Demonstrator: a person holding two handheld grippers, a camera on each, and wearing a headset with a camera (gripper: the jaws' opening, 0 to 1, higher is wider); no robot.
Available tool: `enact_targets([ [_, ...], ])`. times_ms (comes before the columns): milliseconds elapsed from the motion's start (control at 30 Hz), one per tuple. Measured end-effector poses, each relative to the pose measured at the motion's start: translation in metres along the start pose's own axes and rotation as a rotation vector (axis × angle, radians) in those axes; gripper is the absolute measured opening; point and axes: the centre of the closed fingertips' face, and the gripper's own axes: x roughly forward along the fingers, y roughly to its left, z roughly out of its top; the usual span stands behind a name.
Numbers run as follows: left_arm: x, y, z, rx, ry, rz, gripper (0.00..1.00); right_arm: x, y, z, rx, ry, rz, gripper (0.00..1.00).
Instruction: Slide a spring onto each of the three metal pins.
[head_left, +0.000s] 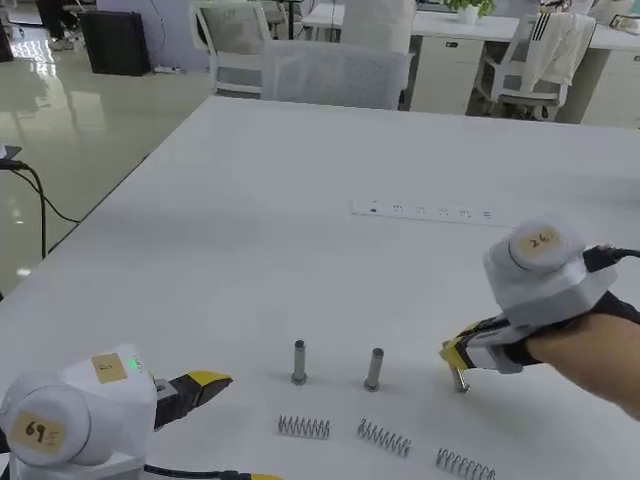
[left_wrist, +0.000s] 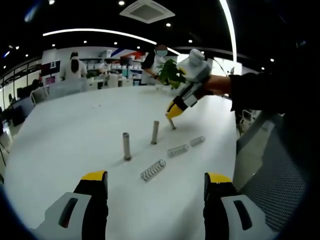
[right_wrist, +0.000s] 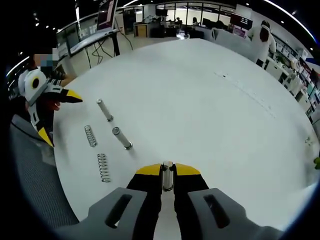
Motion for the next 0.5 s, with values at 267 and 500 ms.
enact_targets([
  [267,-0.0002,-0.0014,0.0020,0.006,-0.001,-0.001,0.75,-0.0053,0.0021,-0.0052,0.012,-0.011,-0.002,0.05],
  [500,-0.0006,-0.0019,0.0025,0.011,0.000,-0.001,0.75,-0.0079,0.0056,-0.0083,0.023,-0.023,0.005,0.05],
])
